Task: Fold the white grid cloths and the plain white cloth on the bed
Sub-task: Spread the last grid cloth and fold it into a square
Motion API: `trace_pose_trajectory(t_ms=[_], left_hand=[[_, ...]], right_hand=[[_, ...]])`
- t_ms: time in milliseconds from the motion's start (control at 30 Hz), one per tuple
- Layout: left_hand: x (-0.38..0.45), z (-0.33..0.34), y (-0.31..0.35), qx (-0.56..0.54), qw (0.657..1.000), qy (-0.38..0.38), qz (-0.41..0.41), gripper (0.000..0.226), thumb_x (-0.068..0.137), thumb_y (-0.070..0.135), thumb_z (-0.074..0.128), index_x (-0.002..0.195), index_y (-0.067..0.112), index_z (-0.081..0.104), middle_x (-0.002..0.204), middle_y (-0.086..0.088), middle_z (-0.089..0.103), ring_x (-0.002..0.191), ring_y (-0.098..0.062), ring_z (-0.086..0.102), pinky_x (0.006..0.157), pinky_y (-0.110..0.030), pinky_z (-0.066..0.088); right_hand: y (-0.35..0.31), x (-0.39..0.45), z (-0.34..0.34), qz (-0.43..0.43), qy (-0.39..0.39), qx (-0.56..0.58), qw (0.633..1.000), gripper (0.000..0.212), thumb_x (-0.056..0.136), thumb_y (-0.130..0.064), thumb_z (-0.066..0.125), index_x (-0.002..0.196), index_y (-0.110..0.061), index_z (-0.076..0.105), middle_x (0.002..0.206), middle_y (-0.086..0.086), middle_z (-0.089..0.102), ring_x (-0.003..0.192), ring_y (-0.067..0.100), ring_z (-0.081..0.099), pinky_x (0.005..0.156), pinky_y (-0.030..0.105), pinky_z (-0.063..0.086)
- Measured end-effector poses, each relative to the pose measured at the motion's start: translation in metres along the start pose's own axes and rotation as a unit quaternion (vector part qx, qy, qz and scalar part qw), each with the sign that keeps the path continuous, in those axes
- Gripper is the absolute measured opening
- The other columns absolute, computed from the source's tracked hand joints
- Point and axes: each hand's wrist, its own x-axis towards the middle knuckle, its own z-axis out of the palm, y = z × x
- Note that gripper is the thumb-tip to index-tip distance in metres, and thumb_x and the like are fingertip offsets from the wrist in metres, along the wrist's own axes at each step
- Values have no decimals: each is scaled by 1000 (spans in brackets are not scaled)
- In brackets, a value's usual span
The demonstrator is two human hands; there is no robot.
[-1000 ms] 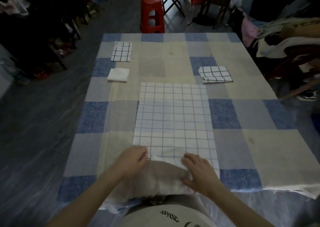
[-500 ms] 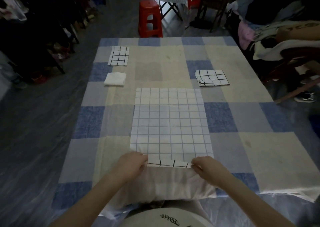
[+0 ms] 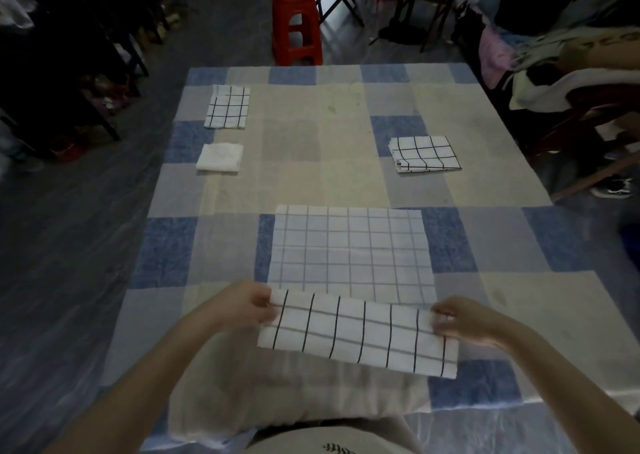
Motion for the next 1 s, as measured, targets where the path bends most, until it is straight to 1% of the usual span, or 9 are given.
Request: trace_pose_trajectory(t_ms=[100, 167, 267, 533, 700, 767, 867, 933, 1000], left_hand=[[28, -13, 1, -20, 996, 84, -34, 13, 87, 23, 70, 76, 14, 70, 67, 5, 67, 61, -4, 61, 62, -21, 47], [49, -23, 0, -42, 991, 117, -48, 16, 86, 24, 69, 75, 12, 67, 67, 2, 65, 63, -12, 61, 66, -29, 48], [75, -35, 4, -46, 985, 154, -63, 16, 88, 27, 66, 77, 14, 66, 72, -5, 67, 72, -22, 65, 69, -35, 52], [120, -54, 10, -32, 968, 224, -111, 20, 90, 24, 62, 73, 25, 50, 69, 4, 57, 66, -16, 55, 64, -32, 46], [133, -50, 8, -48, 960, 250, -117, 7, 91, 23, 59, 95, 26, 54, 75, 5, 58, 71, -12, 58, 62, -34, 47], [136, -47, 6, -56, 955, 267, -112, 22, 91, 22, 60, 111, 25, 54, 82, 9, 60, 76, -11, 58, 63, -28, 43], [134, -36, 13, 5, 931, 361, -59, 41, 87, 15, 64, 126, 16, 50, 115, -2, 51, 101, -18, 51, 84, -33, 45], [131, -18, 28, 28, 913, 408, -4, 43, 84, 11, 64, 125, 13, 52, 130, -10, 39, 117, -23, 42, 101, -42, 41], [128, 9, 49, 42, 917, 394, 42, 42, 84, 17, 59, 125, 15, 52, 141, -9, 35, 129, -24, 36, 109, -42, 34]], right_hand=[[2, 27, -16, 10, 110, 51, 993, 21, 92, -14, 58, 74, -24, 61, 81, -3, 64, 77, 13, 58, 63, 21, 38], [-2, 48, -26, 28, 168, 75, 983, 17, 93, -13, 57, 78, -15, 64, 80, 4, 66, 74, 17, 56, 61, 27, 36], [-16, 73, -40, 36, 249, 101, 963, 18, 94, -14, 54, 77, -12, 60, 69, 2, 58, 65, 17, 51, 52, 23, 30], [-32, 137, -65, 47, 364, 198, 909, 26, 88, -23, 60, 69, -8, 50, 60, 2, 53, 58, 15, 49, 55, 32, 37], [-31, 161, -66, 53, 377, 162, 910, 3, 86, -25, 57, 86, -23, 55, 69, -9, 59, 65, 13, 56, 73, 42, 49], [-28, 165, -61, 51, 382, 142, 912, 16, 85, -21, 57, 101, -24, 56, 83, -6, 60, 78, 18, 58, 79, 46, 48], [-30, 166, -55, 48, 446, 48, 892, 49, 79, -7, 59, 126, -17, 49, 119, 11, 50, 107, 31, 48, 83, 48, 42], [-37, 162, -51, -3, 488, 9, 873, 54, 80, -1, 58, 131, -12, 46, 130, 16, 44, 115, 33, 43, 89, 50, 41], [-44, 159, -42, -94, 473, -13, 876, 52, 85, -5, 56, 135, -9, 44, 140, 18, 40, 124, 33, 40, 100, 51, 39]])
